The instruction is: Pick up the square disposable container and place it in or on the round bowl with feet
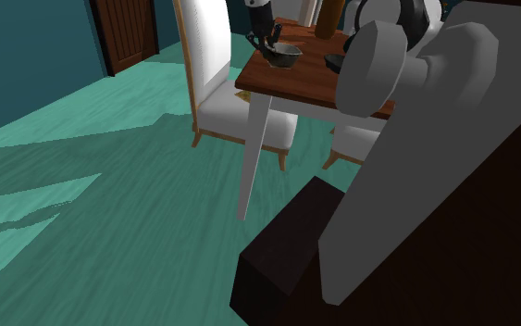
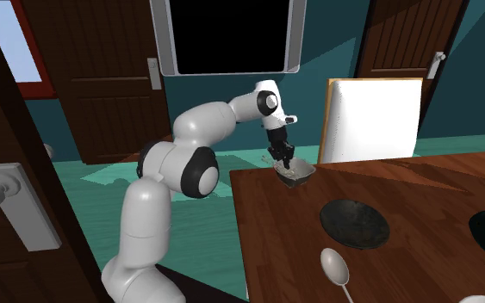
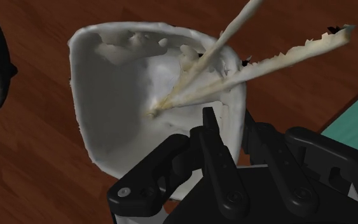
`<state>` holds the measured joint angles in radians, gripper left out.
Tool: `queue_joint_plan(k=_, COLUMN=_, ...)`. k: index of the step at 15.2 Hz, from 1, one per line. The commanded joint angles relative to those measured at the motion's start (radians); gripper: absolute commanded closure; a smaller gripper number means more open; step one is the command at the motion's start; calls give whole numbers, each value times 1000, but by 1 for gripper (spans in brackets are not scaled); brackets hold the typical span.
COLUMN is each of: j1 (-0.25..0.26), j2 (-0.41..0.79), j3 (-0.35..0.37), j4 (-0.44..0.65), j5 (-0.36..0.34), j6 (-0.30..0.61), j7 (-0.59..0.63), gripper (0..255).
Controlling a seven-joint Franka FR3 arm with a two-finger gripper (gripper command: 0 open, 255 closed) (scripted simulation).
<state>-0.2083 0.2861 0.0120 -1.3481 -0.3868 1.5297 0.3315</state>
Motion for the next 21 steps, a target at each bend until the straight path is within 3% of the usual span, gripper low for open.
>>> queue_joint_plan(k=1, j1=2, j2=8, j3=0, j4=35, j5=0, j6=-25, j7=-9, gripper=255)
queue_joint_plan(k=14, j1=17, j2=99, j3=-5, j4=345, j5=-13, j6=-232, j7=-84, gripper=255)
queue_joint_plan(k=18, j1=26, j2=159, j3=-11, j4=496, j5=-23, j6=-317, j7=-118, gripper=255)
queue_joint_plan(k=21, j1=36, j2=240, j3=-20, j4=673, j5=-34, j6=-406, j7=-157, gripper=255)
